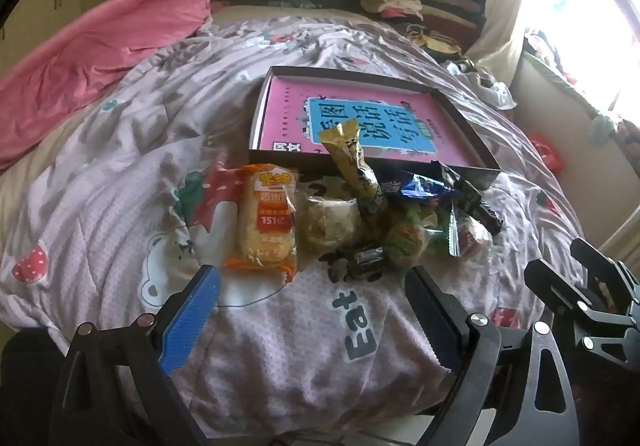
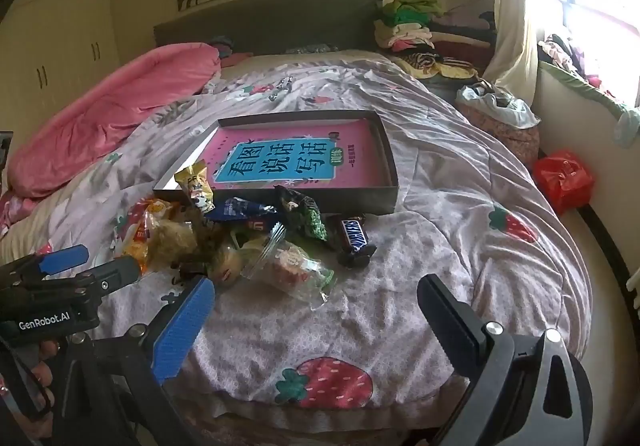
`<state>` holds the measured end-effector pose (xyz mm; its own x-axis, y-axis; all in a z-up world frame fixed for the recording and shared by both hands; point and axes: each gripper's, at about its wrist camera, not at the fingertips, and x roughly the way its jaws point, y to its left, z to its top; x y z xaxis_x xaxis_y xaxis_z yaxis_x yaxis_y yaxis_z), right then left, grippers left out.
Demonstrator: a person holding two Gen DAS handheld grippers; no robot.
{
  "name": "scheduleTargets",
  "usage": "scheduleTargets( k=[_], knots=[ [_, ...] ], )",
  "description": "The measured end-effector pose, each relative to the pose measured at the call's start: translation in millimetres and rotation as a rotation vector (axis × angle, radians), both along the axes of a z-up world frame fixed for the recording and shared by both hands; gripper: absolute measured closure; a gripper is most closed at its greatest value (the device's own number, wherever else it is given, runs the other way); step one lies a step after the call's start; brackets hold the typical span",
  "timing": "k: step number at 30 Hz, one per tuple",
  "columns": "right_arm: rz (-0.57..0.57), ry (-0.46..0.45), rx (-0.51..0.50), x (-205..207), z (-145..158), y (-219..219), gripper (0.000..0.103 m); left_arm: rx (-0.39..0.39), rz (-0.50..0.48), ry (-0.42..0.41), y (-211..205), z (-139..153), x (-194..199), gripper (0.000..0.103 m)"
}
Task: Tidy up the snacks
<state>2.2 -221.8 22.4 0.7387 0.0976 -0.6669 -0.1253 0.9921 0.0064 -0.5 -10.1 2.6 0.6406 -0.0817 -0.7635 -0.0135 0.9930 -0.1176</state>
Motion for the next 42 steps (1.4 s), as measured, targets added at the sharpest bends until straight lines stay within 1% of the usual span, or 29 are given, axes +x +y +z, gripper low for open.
scheduleTargets(
  k=[15,29,42],
  knots=[
    [-0.001,-0.013,0.006,-1.7,3.1,-1.6,0.001,-0.006,-0.018,0.000,-1.4,-0.3,-0.9,0.009],
    [-0.007,-0.006,-0.002,-3.2,3.0,-3.1,0.001,-0.010,-0.025,-0.014,-3.6,2.2,-2.7,0.009],
    [-0.005,0.000,-0.002,-2.9,1.8,-3.8,0.001,-0.018,-0.023,-0.005,-1.3,1.0,-3.3,0.009]
  ],
)
